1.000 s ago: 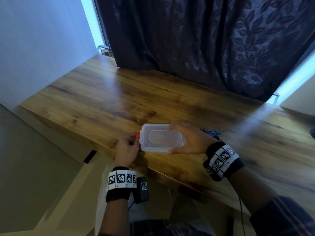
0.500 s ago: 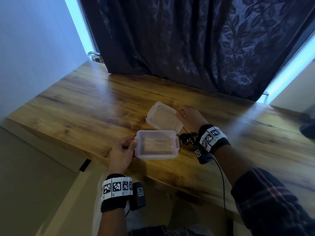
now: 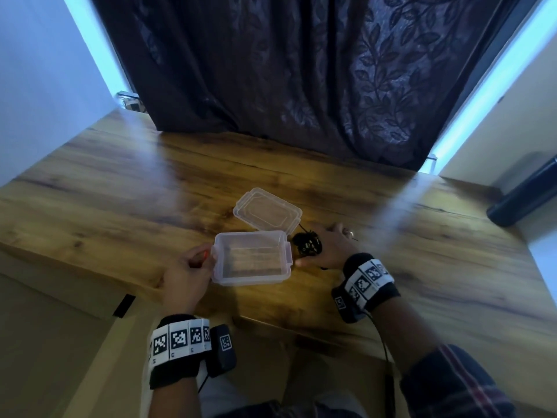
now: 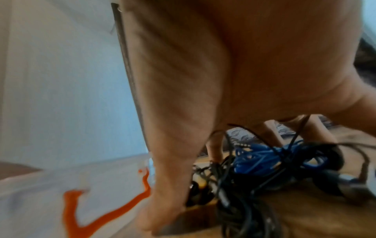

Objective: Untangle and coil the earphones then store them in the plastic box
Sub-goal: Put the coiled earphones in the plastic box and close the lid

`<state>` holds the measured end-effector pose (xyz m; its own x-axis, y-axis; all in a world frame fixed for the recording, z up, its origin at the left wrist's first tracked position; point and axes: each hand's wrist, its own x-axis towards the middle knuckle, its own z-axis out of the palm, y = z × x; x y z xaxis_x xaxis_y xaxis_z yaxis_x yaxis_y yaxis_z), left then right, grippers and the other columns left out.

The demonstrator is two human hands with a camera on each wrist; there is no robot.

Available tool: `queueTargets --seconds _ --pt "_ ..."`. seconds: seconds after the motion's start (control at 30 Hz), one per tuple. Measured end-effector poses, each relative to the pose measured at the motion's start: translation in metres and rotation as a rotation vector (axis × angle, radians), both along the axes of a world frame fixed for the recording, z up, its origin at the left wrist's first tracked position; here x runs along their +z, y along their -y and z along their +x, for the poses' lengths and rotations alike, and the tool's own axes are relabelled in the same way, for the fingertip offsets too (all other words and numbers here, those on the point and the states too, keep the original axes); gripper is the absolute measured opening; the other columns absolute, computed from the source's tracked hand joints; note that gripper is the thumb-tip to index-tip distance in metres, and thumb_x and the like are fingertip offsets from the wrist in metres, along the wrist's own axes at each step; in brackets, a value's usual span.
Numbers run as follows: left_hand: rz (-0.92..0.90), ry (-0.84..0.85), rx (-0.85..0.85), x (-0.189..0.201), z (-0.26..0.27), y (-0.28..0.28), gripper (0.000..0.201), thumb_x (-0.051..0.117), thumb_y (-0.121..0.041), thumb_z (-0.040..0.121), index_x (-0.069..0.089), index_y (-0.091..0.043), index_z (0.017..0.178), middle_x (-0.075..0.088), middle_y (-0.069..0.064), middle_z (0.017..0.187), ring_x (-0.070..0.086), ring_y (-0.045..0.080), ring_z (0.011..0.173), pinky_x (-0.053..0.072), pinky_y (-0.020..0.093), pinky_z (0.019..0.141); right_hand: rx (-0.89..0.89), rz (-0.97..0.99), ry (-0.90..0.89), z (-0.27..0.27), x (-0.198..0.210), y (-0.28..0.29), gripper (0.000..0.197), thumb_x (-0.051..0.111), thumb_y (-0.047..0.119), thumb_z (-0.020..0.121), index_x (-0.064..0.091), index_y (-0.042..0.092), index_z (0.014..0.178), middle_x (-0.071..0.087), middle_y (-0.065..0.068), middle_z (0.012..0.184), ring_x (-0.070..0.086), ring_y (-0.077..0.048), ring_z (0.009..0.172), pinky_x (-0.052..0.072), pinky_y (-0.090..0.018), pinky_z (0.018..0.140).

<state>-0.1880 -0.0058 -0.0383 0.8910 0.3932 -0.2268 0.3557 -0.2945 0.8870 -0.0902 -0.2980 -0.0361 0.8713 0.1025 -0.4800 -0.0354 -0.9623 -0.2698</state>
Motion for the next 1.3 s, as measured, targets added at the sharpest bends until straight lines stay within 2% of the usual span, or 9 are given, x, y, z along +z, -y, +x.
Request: queueTargets --seconds 0.2,0.4,0.6,0.67,0.8,0.93,1.07,1.17,1.3 --pt "-0.021 0.009 -0.019 0.002 -0.003 0.004 0.026 0.066 -0.037 0.092 0.069 -0.030 0.117 0.070 -0.004 0.099 0.066 0.019 0.095 0.057 0.048 0.087 0.088 -0.023 0.125 -0.015 -0.006 -0.002 0.063 0.068 0.052 0.087 0.040 0.047 0.143 0.027 -0.013 0.144 0.027 -0.049 0.133 0.036 -0.062 0.109" --pt "-0.021 0.028 -0.021 0.001 -0.005 0.008 0.027 0.065 -0.028 0.094 0.068 -0.025 0.120 0.069 -0.004 0.104 0.065 0.020 0.100 0.055 0.044 0.092 0.032 0.071 0.154 -0.017 0.004 0.024 0.050 0.074 0.033 0.087 0.053 0.038 0.132 0.038 -0.008 0.136 0.038 -0.038 0.126 0.045 -0.051 0.104" --pt "0.009 0.051 -0.002 0.000 -0.004 0.010 0.025 0.065 -0.028 0.093 0.070 -0.024 0.117 0.073 -0.004 0.098 0.067 0.018 0.096 0.057 0.044 0.089 -0.044 0.219 0.190 -0.020 0.037 0.037 0.051 0.078 0.044 0.076 0.057 0.040 0.122 0.049 -0.001 0.128 0.053 -0.030 0.117 0.052 -0.052 0.099" --pt "0.005 0.056 -0.009 0.000 -0.004 0.011 0.025 0.065 -0.028 0.094 0.070 -0.024 0.118 0.071 -0.004 0.096 0.068 0.019 0.095 0.057 0.044 0.087 -0.040 0.271 0.266 -0.020 0.053 0.028 0.047 0.079 0.035 0.080 0.058 0.035 0.121 0.046 0.002 0.122 0.052 -0.026 0.114 0.051 -0.048 0.099" --pt "0.011 0.049 -0.017 0.001 -0.004 0.011 0.021 0.064 -0.028 0.094 0.070 -0.026 0.115 0.070 -0.006 0.096 0.067 0.018 0.093 0.057 0.032 0.074 0.105 0.398 0.332 -0.024 0.087 -0.015 0.047 0.079 0.031 0.081 0.057 0.038 0.121 0.052 0.003 0.126 0.047 -0.018 0.118 0.043 -0.037 0.100" --pt "-0.032 0.055 0.000 0.003 -0.007 0.013 0.016 0.065 -0.024 0.094 0.070 -0.027 0.109 0.069 -0.010 0.087 0.067 0.019 0.091 0.057 0.036 0.077 0.280 0.510 0.248 -0.033 0.087 -0.070 0.044 0.078 0.024 0.083 0.059 0.030 0.122 0.052 0.001 0.120 0.054 -0.018 0.110 0.055 -0.031 0.088" --pt "-0.024 0.055 0.025 0.006 -0.009 0.015 0.025 0.065 -0.024 0.094 0.068 -0.022 0.119 0.067 -0.003 0.095 0.065 0.018 0.094 0.053 0.033 0.082 0.268 0.334 0.181 -0.041 0.059 -0.108 0.046 0.077 0.024 0.083 0.056 0.032 0.123 0.041 -0.006 0.131 0.046 -0.035 0.121 0.049 -0.051 0.100" --pt "-0.053 0.060 0.014 0.005 -0.008 0.015 0.027 0.065 -0.020 0.094 0.067 -0.021 0.121 0.070 -0.002 0.098 0.066 0.018 0.097 0.056 0.038 0.086 0.289 0.211 0.153 -0.050 0.040 -0.115 0.051 0.072 0.032 0.088 0.048 0.037 0.133 0.034 -0.008 0.145 0.041 -0.040 0.130 0.044 -0.054 0.106" --pt "-0.075 0.054 0.011 0.005 -0.007 0.015 0.026 0.067 -0.023 0.092 0.068 -0.022 0.118 0.068 -0.011 0.087 0.067 0.015 0.093 0.058 0.042 0.084 0.318 0.217 0.182 -0.055 0.042 -0.105 0.080 0.076 0.035 0.086 0.030 0.039 0.151 0.033 -0.007 0.154 0.044 -0.031 0.137 0.043 -0.051 0.110"
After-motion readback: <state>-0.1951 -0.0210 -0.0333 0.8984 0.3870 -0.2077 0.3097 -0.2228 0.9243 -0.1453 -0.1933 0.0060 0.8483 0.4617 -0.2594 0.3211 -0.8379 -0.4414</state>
